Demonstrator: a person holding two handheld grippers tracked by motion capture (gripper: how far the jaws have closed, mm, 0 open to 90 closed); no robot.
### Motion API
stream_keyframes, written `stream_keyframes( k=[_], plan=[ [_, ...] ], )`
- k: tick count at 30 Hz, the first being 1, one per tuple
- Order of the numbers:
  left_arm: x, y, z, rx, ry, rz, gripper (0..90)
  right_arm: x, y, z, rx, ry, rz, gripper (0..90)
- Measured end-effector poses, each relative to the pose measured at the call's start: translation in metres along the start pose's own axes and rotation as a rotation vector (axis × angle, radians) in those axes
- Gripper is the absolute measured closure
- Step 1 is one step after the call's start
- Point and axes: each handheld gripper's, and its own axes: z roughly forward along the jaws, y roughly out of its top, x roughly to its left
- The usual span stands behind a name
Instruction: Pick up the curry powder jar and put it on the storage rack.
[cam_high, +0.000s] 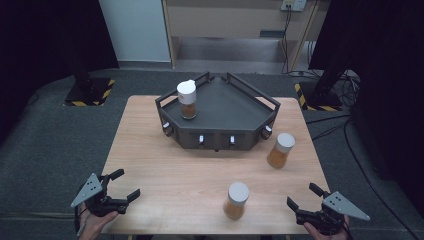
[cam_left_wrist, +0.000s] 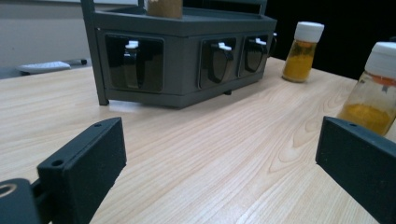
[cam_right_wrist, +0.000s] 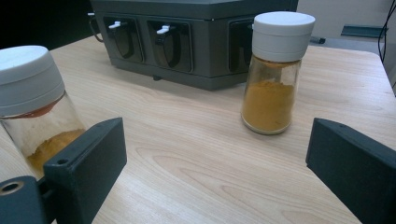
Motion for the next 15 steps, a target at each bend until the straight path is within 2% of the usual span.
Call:
stream_keyframes(
  k=[8, 15],
  plan=[
    [0.0003, 0.0000, -0.0001, 0.001, 0.000, -0.012, 0.3, -0.0011, 0.0008, 0.0016, 0.000, 0.008, 0.015, 2.9],
    [0.0005, 0.0009, 0.0016, 0.010, -0.007, -0.016, 0.0, 0.0001, 0.0073, 0.0019, 0.000, 0.006, -0.003, 1.6]
  ],
)
